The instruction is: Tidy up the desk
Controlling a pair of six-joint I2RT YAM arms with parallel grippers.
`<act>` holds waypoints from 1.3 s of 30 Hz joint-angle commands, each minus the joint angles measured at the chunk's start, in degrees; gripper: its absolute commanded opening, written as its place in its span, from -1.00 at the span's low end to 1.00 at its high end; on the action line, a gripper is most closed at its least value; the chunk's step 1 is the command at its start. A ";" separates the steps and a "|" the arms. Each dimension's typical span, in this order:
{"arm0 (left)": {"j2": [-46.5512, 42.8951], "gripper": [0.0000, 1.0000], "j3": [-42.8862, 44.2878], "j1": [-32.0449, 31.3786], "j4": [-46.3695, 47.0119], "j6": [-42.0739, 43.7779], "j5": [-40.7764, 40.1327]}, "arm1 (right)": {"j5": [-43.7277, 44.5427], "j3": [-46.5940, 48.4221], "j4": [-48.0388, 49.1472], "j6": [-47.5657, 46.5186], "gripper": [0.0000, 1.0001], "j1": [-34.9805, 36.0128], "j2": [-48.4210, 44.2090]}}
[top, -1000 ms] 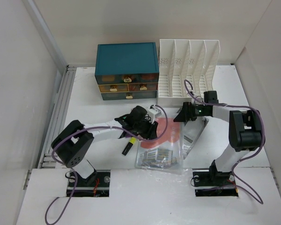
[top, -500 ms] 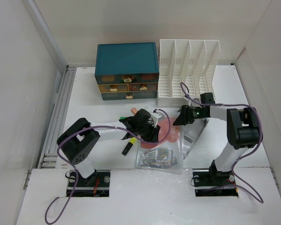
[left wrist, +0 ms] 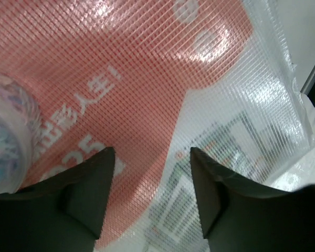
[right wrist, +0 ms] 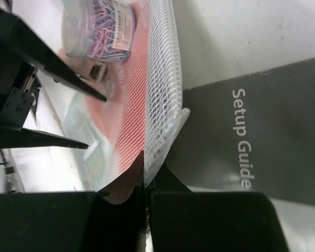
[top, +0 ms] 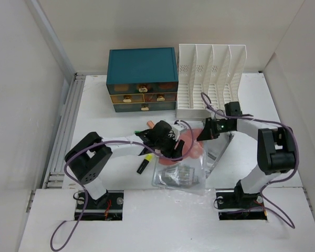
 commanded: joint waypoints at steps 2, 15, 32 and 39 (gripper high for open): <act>-6.73 0.25 1.21 -0.04 -0.62 0.96 -3.42 | 3.29 7.89 -4.71 -4.84 -1.00 0.14 -9.28; -8.14 0.30 1.74 -0.04 -1.68 1.49 -3.34 | 18.77 26.77 -11.65 -7.22 -1.00 0.14 -26.98; -14.02 0.30 2.27 -0.04 -2.21 1.49 -4.48 | 37.65 35.86 2.01 -3.71 -1.00 0.14 -30.04; -16.84 0.30 2.27 -0.04 -2.21 1.49 -5.62 | 48.20 35.66 9.42 -0.46 -1.00 0.14 -28.65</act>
